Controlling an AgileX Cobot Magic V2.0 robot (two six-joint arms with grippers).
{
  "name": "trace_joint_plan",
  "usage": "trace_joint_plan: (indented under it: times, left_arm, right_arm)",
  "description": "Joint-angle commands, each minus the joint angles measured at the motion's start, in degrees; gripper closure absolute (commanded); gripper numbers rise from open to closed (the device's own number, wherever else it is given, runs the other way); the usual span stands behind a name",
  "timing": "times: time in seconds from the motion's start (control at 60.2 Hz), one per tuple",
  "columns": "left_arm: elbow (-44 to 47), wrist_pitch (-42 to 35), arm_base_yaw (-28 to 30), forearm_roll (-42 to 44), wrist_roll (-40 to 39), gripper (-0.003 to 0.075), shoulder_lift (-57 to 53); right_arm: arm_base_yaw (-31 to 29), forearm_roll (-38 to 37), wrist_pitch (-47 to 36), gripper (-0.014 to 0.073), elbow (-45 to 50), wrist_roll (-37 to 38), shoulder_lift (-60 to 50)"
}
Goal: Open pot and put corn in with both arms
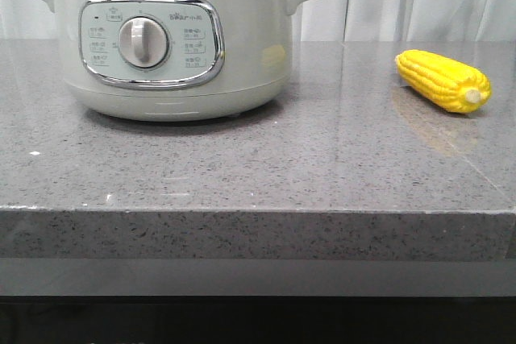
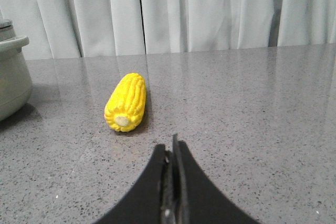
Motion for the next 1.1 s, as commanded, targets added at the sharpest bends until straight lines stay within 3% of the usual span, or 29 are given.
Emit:
trace_joint_plan:
  times: [0.0,0.316,0.532,0.881,1.08]
  left_arm:
    - [0.6,-4.7,0.1,-0.5,-0.1,0.0741,-0.9]
    - [0.6,-3.6,0.1,-0.5,-0.1,0.0741,-0.9]
    - [-5.6,-3.5,0.1,-3.8,-0.1,0.0741,-0.8]
    - [-31.8,17.3,0.1,-3.7,-0.1,0.0741,12.2]
    - [-43.5,25.2,0.1,-3.7,-0.1,0.0741,22.8]
  right_arm:
    - [-0.3,-0.2,-5.3,0.0662,-0.6,-0.4,-1.2]
    - [-0.3,-0.2,-6.0,0.0662,-0.7,-0.4,-1.2]
    - [-0.3,-1.8,-2.6,0.0662,-6.7,-0.4,-1.2]
    - [-0.3,-3.8,17.6,0.0662,-30.3,-0.4,8.2]
    - [-0.3,-3.8,23.5,0.0662,-39.3,-0.4,18.2]
